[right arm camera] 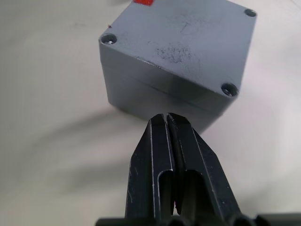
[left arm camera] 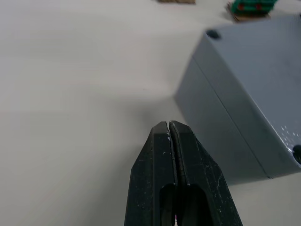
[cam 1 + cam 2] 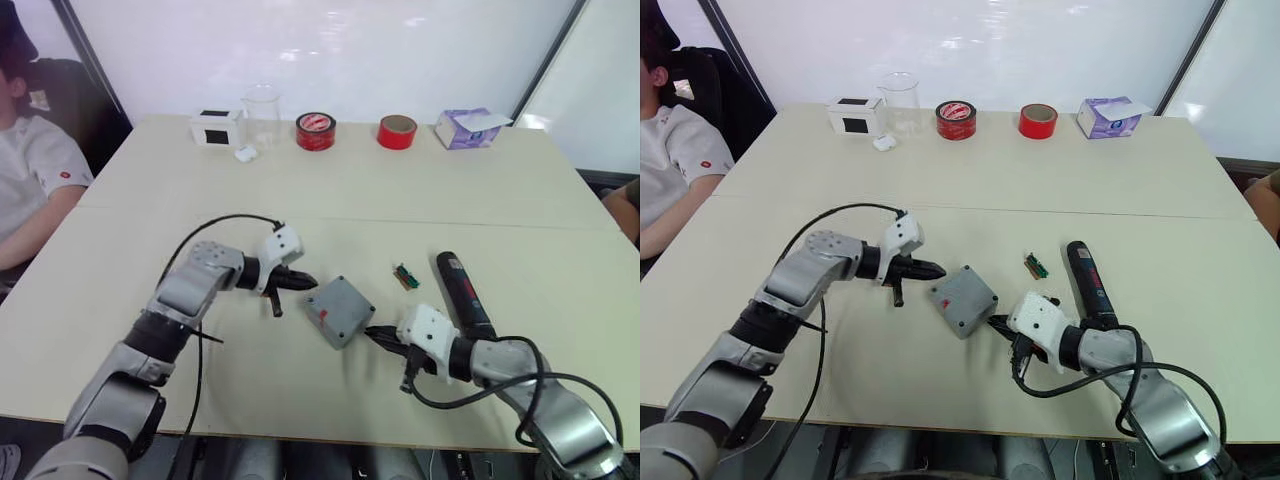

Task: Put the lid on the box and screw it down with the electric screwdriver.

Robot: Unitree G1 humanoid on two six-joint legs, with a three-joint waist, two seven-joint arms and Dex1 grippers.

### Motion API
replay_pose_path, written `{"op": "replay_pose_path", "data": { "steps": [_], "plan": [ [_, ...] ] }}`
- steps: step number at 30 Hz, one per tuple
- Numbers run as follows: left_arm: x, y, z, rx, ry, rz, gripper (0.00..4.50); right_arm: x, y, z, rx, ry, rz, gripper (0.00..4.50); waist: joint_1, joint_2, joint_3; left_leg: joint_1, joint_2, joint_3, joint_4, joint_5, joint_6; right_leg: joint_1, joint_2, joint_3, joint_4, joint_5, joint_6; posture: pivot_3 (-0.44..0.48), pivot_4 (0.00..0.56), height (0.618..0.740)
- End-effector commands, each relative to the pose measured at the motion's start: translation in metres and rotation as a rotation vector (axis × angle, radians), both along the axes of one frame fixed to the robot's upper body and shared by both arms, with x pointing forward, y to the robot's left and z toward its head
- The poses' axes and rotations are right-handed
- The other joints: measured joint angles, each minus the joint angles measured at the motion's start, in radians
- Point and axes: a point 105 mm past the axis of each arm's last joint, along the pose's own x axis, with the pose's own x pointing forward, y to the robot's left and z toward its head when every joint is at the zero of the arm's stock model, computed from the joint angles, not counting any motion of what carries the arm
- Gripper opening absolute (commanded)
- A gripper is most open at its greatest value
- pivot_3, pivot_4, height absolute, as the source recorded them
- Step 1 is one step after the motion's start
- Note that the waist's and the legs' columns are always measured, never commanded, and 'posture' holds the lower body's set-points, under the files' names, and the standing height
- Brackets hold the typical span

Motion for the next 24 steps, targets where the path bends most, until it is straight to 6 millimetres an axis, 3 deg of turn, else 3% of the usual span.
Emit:
{"op": "replay_pose_path", "data": {
  "steps": [1, 9, 20, 24],
  "plan": [
    [-0.014, -0.009, 0.005, -0.02, -0.008, -0.045, 0.0, 0.01, 0.006, 0.003, -0.006, -0.038, 0.015, 0.04, 0.0, 0.0, 0.0, 0.0, 0.0, 0.0, 0.0, 0.0, 0.0, 0.0, 0.0, 0.0, 0.0, 0.0, 0.0, 0.0, 0.15, 0.74],
    [-0.037, -0.01, 0.009, -0.023, 0.007, -0.06, 0.0, 0.024, 0.004, 0.001, -0.058, -0.067, 0.034, 0.04, 0.002, 0.0, 0.0, 0.0, 0.001, 0.0, 0.0, 0.0, 0.0, 0.0, -0.001, 0.0, 0.0, 0.0, 0.0, 0.0, 0.15, 0.74],
    [-0.031, -0.002, 0.009, -0.01, 0.002, -0.008, 0.0, 0.026, 0.0, 0.002, -0.07, -0.061, 0.041, 0.04, 0.001, 0.0, 0.0, 0.0, 0.001, 0.0, 0.0, 0.0, 0.0, 0.0, -0.001, 0.0, 0.0, 0.0, 0.0, 0.0, 0.15, 0.74],
    [-0.025, 0.011, 0.021, -0.027, -0.005, 0.036, 0.0, 0.022, -0.017, 0.012, -0.08, -0.067, 0.003, 0.04, 0.002, 0.001, 0.0, 0.0, 0.001, 0.0, 0.0, 0.0, 0.0, 0.0, -0.001, 0.0, 0.0, 0.0, 0.0, 0.0, 0.15, 0.74]
  ]
}}
